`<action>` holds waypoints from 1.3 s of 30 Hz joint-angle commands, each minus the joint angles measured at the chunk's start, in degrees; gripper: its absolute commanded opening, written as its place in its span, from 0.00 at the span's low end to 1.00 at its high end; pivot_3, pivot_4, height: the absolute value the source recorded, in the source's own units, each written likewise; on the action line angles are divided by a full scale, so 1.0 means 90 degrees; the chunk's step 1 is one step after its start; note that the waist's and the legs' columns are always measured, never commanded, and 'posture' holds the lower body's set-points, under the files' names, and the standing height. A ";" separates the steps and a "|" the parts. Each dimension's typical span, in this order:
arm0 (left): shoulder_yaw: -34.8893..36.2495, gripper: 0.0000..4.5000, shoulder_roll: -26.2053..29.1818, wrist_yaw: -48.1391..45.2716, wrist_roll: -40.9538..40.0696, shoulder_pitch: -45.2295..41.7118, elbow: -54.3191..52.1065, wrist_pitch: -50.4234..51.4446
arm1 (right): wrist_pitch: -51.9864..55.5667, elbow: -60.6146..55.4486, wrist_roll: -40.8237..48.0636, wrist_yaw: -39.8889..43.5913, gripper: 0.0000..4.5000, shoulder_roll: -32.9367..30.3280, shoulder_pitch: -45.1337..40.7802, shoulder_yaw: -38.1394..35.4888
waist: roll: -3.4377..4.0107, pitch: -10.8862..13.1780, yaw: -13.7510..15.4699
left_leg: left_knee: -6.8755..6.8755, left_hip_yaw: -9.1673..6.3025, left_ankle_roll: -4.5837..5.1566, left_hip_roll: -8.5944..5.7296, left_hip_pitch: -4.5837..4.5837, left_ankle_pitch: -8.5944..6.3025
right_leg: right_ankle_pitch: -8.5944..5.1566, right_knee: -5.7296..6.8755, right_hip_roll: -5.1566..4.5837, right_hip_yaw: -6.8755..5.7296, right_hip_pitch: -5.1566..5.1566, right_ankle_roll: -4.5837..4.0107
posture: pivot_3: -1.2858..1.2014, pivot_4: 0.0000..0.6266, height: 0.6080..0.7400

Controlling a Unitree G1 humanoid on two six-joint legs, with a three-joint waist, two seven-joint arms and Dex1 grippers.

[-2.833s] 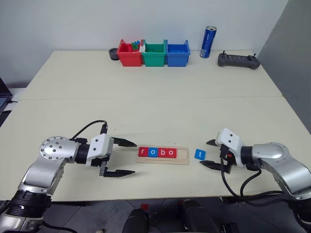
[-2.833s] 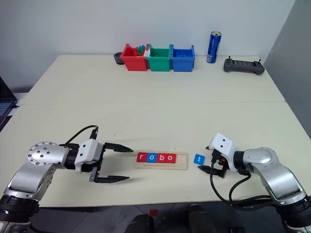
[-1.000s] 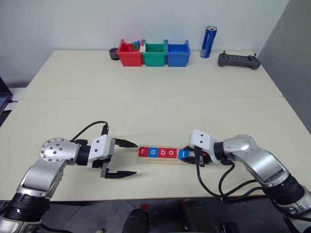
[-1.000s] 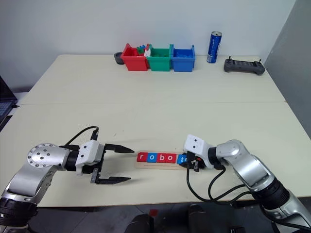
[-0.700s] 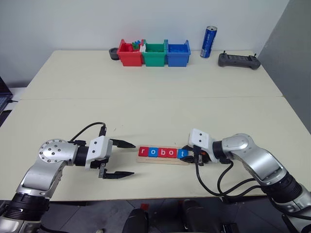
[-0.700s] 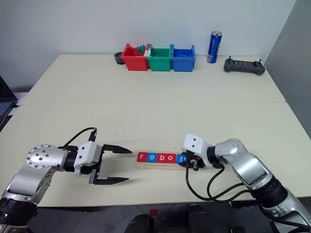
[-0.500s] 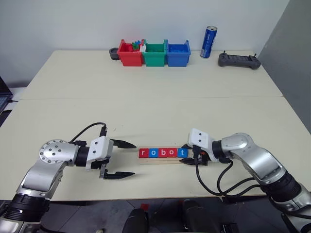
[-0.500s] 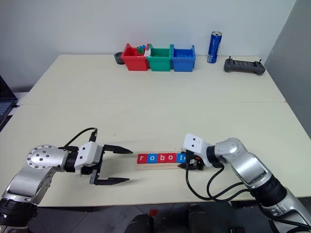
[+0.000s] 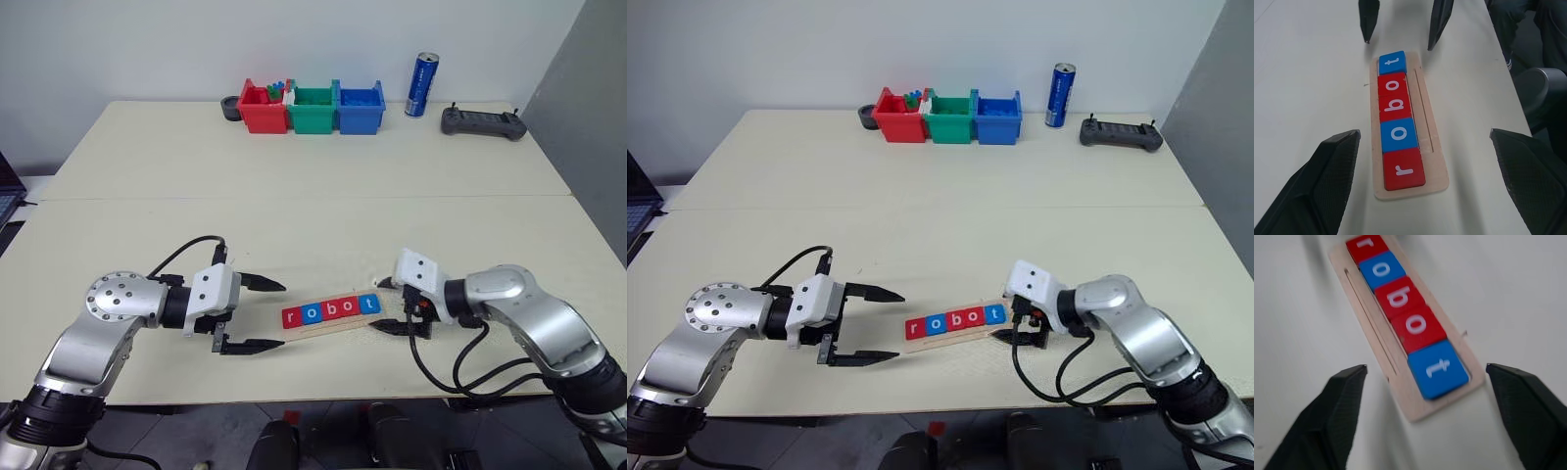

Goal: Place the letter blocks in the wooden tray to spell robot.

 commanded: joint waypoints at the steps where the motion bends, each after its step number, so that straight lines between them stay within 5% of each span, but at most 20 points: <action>1: 0.0056 1.00 0.0022 -0.0087 -0.0023 -0.0027 0.0088 -0.0170 | -0.0152 -0.0195 0.0016 -0.0062 0.62 -0.0120 0.0092 -0.0169 | 0.0000 0.0000 0.0004 | 0.0000 0.0000 0.0000 0.0000 0.0000 0.0000 | 0.0000 0.0000 0.0000 0.0000 0.0000 0.0000 | 0.52 0.24 1.00; 9: 0.0030 1.00 -0.0039 -0.0200 0.0049 0.0010 0.0395 -0.0503 | -0.0407 0.0132 -0.0229 -0.0176 0.01 -0.0043 0.0069 0.0162 | 0.0000 0.0000 -0.0012 | 0.0000 0.0001 0.0000 0.0001 0.0001 0.0000 | 0.0000 -0.0001 0.0001 0.0001 0.0000 0.0000 | 0.52 0.24 1.00; 39: 0.0082 1.00 -0.0064 -0.0318 0.0083 0.0161 0.0826 -0.0971 | -0.0196 -0.0122 -0.0141 0.0045 0.01 0.0335 -0.0275 0.0509 | 0.0000 0.0000 -0.0017 | 0.0000 -0.0001 0.0000 0.0001 0.0000 0.0000 | 0.0000 0.0000 0.0001 -0.0001 0.0000 0.0000 | 0.52 0.24 1.00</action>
